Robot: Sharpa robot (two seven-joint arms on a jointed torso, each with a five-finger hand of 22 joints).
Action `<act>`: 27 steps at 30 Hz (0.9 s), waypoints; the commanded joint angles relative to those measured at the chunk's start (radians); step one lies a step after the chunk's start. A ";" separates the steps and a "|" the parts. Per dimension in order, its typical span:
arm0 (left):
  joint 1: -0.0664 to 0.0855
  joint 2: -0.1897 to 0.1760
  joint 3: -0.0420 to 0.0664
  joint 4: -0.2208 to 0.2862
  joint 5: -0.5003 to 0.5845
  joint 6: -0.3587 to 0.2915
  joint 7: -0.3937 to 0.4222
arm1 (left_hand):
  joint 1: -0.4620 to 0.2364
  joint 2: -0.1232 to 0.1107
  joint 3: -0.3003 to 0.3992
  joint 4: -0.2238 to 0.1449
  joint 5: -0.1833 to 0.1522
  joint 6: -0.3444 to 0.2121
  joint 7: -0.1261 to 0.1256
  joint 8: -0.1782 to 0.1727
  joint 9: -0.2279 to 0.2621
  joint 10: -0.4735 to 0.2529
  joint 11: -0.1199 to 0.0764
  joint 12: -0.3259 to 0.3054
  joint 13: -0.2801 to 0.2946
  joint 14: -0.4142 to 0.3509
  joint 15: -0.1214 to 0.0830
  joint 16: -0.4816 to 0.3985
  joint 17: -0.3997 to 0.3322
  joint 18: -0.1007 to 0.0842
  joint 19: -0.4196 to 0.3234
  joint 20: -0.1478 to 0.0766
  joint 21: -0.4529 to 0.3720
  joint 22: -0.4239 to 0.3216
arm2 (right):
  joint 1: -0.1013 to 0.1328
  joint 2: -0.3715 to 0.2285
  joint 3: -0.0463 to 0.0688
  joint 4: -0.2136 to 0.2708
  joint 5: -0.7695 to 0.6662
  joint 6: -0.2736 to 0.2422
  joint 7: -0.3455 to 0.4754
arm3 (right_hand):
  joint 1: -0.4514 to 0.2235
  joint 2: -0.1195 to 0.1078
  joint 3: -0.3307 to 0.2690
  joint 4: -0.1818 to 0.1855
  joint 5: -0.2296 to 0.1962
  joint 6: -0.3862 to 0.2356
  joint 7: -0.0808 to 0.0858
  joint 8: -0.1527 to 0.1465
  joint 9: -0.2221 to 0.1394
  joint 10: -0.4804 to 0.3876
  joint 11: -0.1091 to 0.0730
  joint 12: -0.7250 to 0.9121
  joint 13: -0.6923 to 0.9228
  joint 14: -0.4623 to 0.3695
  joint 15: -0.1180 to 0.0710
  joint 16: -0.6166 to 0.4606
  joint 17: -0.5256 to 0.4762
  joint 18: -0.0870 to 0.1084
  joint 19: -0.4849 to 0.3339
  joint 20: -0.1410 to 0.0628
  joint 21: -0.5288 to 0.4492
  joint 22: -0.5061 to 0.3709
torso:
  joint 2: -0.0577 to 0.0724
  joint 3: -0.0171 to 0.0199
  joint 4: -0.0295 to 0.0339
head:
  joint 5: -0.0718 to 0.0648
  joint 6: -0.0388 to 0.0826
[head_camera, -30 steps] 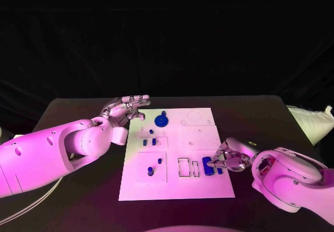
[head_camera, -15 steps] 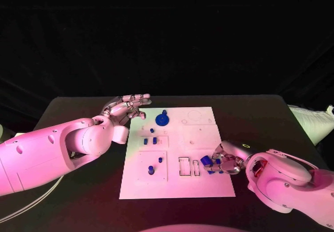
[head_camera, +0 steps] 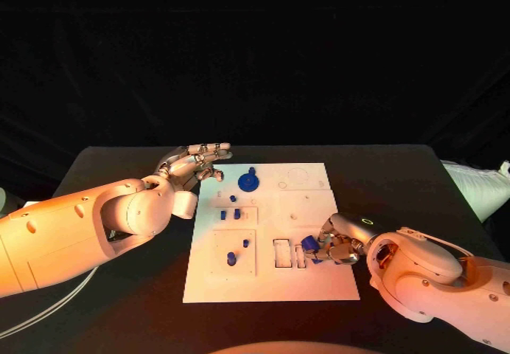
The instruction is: Assemble the parts on the task board
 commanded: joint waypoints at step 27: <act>0.000 -0.003 -0.001 0.006 0.003 0.027 0.000 | 0.002 0.009 -0.008 0.000 -0.005 -0.004 0.001 0.001 -0.001 -0.008 0.001 0.002 -0.001 -0.007 -0.001 -0.004 -0.001 0.010 -0.006 0.001 -0.005 -0.001 | 0.002 -0.010 0.008 0.082 0.196 -0.164 -0.027 | 0.077 0.048 0.020 -0.020 0.167 0.008 -0.013 0.018 0.041 0.034 -0.031 0.127 0.278 0.085 -0.020 0.014 0.156 -0.014 0.045 -0.015 0.011 0.114 | -0.001 -0.0013 -0.0003 | 0.001 0.003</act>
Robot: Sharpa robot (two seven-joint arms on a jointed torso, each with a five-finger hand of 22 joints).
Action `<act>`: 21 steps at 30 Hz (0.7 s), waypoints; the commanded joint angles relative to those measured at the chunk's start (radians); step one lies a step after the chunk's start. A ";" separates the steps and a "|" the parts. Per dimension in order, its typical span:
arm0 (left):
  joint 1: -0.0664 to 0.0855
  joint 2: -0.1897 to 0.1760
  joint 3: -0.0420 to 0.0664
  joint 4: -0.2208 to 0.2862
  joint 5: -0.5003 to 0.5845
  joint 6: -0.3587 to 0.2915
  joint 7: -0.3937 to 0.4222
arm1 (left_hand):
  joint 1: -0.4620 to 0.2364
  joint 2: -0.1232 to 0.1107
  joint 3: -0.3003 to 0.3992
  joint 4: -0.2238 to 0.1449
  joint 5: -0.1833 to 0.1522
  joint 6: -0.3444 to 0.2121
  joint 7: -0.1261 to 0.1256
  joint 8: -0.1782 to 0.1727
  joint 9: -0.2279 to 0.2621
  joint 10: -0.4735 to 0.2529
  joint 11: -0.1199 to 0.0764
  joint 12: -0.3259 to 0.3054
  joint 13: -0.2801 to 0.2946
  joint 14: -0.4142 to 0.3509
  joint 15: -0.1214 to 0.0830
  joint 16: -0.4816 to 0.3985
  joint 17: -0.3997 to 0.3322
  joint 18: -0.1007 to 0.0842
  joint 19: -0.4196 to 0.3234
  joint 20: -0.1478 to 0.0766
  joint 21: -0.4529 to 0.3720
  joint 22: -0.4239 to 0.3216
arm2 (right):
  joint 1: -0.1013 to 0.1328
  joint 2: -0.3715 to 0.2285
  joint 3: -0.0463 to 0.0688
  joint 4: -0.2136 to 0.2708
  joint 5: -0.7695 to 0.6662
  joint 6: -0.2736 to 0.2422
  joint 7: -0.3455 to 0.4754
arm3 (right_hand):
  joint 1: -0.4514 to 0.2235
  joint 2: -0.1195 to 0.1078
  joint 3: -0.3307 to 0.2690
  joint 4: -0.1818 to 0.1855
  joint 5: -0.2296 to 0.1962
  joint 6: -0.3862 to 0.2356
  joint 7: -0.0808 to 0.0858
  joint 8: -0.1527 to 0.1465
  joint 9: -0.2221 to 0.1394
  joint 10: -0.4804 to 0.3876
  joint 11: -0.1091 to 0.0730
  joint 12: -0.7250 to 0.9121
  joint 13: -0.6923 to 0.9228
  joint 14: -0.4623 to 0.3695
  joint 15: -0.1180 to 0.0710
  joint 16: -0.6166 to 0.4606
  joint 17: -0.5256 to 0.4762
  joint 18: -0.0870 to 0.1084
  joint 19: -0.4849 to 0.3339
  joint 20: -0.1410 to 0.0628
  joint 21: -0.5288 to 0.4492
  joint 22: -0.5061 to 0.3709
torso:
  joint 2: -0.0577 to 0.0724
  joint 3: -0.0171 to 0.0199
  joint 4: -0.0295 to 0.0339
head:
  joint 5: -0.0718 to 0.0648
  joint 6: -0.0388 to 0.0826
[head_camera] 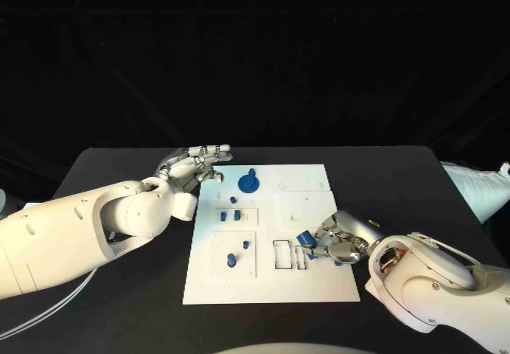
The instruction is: Assemble the parts on the task board
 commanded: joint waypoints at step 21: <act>0.000 0.003 0.000 0.007 0.003 0.022 0.004 | 0.002 0.009 -0.008 0.000 -0.005 -0.004 0.001 0.001 -0.001 -0.008 0.001 0.002 -0.001 -0.007 -0.001 -0.004 -0.001 0.010 -0.006 0.001 -0.005 -0.001 | -0.004 0.106 -0.001 -0.045 0.042 0.087 -0.010 | -0.052 0.045 -0.043 0.027 -0.053 0.012 -0.007 0.005 0.052 0.040 -0.031 0.121 0.266 0.085 -0.009 0.008 0.159 -0.015 0.045 -0.008 0.007 0.114 | 0.001 0.0003 -0.0004 | 0.005 -0.002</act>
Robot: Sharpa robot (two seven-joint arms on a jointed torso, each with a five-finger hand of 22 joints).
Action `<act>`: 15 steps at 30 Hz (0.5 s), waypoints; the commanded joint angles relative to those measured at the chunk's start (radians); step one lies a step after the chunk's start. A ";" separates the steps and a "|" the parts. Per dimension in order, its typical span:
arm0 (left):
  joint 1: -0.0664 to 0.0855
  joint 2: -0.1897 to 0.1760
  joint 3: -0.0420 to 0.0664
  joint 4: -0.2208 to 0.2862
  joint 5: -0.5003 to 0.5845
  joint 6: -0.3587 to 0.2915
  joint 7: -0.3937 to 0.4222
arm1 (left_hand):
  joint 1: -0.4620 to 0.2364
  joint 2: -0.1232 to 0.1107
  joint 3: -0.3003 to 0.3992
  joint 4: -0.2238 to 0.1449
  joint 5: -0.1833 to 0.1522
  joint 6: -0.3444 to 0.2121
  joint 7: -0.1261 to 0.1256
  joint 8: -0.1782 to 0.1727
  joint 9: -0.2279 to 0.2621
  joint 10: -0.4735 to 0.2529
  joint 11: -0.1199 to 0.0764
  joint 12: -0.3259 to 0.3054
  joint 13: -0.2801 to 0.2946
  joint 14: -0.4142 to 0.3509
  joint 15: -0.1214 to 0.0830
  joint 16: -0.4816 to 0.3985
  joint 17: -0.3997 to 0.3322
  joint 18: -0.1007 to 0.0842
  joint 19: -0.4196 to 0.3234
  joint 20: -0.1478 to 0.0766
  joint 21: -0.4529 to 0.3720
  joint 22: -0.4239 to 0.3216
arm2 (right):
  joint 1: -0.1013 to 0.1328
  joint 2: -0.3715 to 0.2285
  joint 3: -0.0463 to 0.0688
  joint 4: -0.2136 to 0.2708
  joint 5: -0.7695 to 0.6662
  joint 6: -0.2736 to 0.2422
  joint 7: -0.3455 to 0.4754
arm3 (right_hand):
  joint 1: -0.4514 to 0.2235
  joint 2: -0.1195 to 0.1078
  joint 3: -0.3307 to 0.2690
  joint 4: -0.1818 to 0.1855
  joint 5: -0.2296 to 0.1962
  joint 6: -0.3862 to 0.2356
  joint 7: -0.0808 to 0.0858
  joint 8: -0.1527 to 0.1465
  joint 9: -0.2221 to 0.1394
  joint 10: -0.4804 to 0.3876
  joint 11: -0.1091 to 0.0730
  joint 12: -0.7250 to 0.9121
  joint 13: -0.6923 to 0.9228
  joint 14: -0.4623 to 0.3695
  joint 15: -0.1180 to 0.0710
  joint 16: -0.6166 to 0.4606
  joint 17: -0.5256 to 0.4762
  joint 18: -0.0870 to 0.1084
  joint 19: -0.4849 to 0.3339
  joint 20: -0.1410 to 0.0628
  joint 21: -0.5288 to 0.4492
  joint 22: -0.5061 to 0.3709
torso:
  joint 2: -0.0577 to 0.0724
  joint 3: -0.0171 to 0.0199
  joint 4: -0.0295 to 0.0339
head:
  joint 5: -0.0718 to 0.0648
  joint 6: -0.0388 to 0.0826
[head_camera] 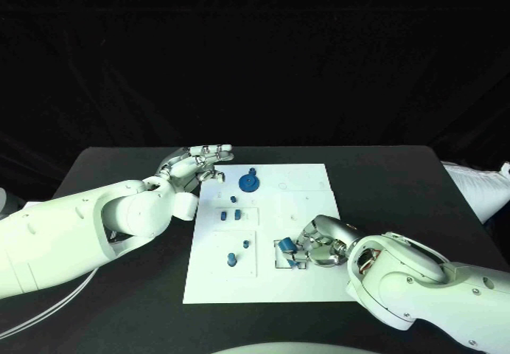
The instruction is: Assemble the parts on the task board
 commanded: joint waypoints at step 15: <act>0.001 0.001 0.001 0.004 0.003 0.018 0.004 | 0.000 0.010 -0.012 -0.002 -0.004 -0.004 0.001 0.002 -0.001 -0.011 0.001 0.006 -0.001 -0.008 -0.001 -0.004 -0.005 0.010 -0.007 0.001 -0.006 -0.002 | -0.001 0.017 0.000 -0.023 -0.072 0.012 -0.007 | -0.241 -0.054 -0.082 0.007 -0.416 -0.006 -0.004 -0.011 0.043 0.022 -0.024 0.059 0.228 0.084 -0.003 -0.006 0.140 -0.011 0.034 -0.004 -0.016 0.092 | 0.000 0.0007 -0.0009 | 0.002 -0.001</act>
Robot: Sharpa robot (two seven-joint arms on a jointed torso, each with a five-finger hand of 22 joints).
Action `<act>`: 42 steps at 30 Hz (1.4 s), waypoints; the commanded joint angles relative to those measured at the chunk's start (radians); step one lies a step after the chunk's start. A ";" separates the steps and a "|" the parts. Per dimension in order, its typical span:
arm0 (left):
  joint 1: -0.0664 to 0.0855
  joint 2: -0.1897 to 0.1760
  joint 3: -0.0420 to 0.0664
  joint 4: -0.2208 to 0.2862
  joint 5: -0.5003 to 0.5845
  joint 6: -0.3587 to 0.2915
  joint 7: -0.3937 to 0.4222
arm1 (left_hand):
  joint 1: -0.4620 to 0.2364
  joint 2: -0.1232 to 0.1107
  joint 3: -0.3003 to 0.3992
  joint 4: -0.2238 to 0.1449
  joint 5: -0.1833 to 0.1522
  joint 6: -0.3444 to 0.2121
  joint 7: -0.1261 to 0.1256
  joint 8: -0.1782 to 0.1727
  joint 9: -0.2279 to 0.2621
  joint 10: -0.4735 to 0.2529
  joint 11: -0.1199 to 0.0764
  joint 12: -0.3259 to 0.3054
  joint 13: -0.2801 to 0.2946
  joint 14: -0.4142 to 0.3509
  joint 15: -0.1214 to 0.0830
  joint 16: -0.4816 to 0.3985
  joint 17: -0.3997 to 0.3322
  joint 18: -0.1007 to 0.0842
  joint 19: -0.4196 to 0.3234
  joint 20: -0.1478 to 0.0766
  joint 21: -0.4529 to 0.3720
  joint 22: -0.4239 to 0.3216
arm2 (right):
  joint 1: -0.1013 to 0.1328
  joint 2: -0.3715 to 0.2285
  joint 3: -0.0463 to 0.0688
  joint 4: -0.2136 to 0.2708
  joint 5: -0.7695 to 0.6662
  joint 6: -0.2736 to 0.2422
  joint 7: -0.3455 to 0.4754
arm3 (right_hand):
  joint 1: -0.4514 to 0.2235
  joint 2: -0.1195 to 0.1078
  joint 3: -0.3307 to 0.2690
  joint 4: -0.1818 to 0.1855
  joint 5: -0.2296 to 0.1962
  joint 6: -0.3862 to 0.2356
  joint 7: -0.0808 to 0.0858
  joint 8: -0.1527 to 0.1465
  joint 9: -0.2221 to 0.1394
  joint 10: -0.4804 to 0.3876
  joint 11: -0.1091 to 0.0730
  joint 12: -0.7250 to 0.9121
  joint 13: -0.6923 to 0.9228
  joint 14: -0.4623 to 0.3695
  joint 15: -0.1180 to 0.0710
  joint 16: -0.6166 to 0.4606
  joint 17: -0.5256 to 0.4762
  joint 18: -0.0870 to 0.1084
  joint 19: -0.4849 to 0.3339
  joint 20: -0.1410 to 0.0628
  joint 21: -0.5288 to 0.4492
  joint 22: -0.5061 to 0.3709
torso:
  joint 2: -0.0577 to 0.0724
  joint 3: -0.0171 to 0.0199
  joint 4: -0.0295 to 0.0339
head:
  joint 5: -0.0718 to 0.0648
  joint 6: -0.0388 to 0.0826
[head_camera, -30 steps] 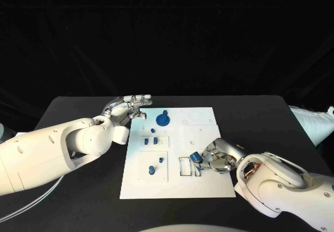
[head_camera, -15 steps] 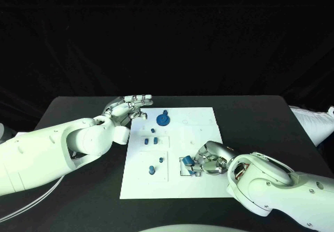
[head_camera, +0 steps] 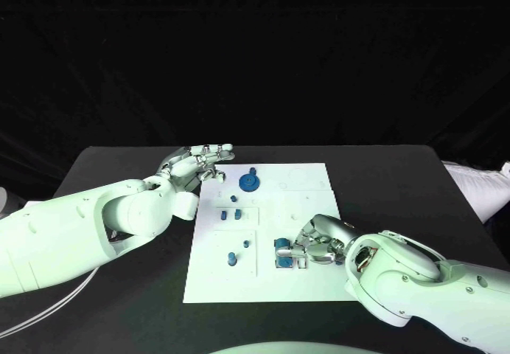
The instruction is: Assemble the parts on the task board
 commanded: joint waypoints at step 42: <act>0.000 -0.003 0.000 0.010 0.003 0.021 0.003 | 0.000 0.010 -0.004 0.001 -0.004 -0.004 0.001 0.002 -0.001 -0.008 -0.002 0.006 -0.001 -0.008 -0.001 -0.004 -0.001 0.010 -0.007 0.001 -0.006 -0.001 | 0.026 -0.260 -0.005 0.073 -0.147 0.043 0.026 | 0.239 0.039 0.154 -0.109 0.237 -0.022 0.016 -0.051 -0.014 -0.011 0.012 -0.061 0.037 0.087 0.015 -0.008 0.140 -0.012 0.035 0.011 -0.005 0.099 | -0.001 -0.0007 -0.0078 | -0.034 0.008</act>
